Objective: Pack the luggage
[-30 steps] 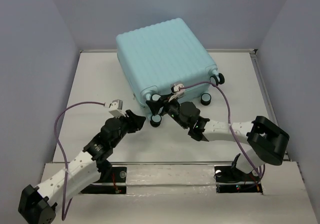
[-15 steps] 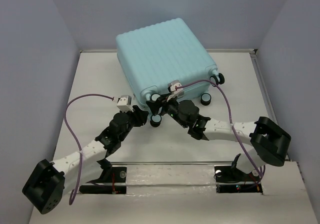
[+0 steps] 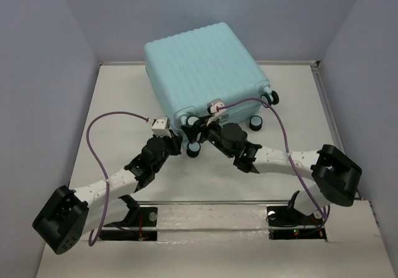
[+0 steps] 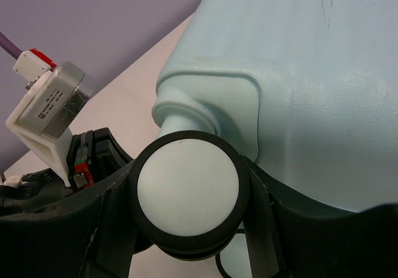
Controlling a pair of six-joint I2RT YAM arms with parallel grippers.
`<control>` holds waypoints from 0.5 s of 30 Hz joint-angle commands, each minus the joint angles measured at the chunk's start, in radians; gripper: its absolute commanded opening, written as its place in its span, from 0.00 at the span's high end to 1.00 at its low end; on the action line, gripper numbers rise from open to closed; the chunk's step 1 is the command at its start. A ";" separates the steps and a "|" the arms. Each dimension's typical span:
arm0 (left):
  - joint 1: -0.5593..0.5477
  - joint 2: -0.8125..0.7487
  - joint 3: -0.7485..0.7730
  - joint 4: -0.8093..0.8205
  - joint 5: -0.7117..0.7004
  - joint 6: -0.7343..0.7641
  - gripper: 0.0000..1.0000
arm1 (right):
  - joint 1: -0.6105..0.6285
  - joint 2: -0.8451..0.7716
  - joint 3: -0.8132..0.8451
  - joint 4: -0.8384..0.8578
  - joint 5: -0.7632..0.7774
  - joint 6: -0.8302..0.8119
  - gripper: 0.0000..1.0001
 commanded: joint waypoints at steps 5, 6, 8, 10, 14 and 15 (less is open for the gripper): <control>0.006 -0.019 0.060 0.081 -0.218 0.041 0.94 | -0.016 -0.080 0.036 0.145 0.011 -0.018 0.93; 0.006 -0.030 0.055 0.044 -0.246 0.035 0.94 | -0.016 -0.090 0.017 0.147 0.011 -0.020 0.93; 0.007 -0.050 0.058 -0.017 -0.344 -0.003 0.94 | -0.016 -0.131 -0.005 0.144 0.010 -0.024 0.93; 0.042 -0.050 0.061 -0.093 -0.390 -0.055 0.94 | -0.016 -0.175 -0.036 0.142 0.000 -0.027 0.93; 0.153 -0.052 0.063 -0.127 -0.341 -0.111 0.94 | -0.016 -0.218 -0.039 0.098 -0.023 -0.050 0.93; 0.165 -0.055 0.070 -0.127 -0.341 -0.112 0.94 | -0.016 -0.223 -0.037 0.090 -0.021 -0.055 0.93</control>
